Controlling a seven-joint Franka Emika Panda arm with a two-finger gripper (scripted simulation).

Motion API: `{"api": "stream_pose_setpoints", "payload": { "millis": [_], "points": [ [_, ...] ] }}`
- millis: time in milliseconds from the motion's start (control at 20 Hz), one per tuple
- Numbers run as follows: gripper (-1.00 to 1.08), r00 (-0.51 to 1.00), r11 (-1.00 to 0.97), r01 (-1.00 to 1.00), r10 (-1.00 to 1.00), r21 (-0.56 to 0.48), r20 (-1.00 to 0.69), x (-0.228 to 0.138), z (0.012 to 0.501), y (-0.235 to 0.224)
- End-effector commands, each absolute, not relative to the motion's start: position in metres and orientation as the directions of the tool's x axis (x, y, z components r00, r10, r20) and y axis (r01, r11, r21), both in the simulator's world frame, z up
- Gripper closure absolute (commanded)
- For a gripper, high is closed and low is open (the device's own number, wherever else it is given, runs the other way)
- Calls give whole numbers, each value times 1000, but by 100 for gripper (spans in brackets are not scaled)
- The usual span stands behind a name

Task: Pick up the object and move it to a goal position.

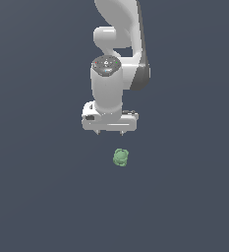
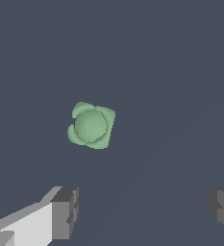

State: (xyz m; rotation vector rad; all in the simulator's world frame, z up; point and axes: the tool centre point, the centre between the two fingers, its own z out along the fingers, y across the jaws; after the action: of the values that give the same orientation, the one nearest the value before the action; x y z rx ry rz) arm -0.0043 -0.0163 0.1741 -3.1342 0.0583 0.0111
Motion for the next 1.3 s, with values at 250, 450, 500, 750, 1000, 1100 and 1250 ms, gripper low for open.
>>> {"api": "stream_pose_setpoints", "payload": {
  "millis": [250,450,500,750,1000,1100,1250],
  "points": [
    [-92,1000,-1000,-12,-12,-12,8,0,177,-9],
    [-92,999,-1000,19,18,-18,27,6,181,2],
    [-92,999,-1000,22,21,-19,29,7,181,3],
    [-92,999,-1000,22,21,-19,28,6,182,2],
    [-92,1000,-1000,10,9,-19,27,8,178,4],
    [-92,1000,-1000,-3,-3,-19,25,10,174,5],
    [-92,999,-999,-30,-30,-18,22,13,166,8]
  ]
}}
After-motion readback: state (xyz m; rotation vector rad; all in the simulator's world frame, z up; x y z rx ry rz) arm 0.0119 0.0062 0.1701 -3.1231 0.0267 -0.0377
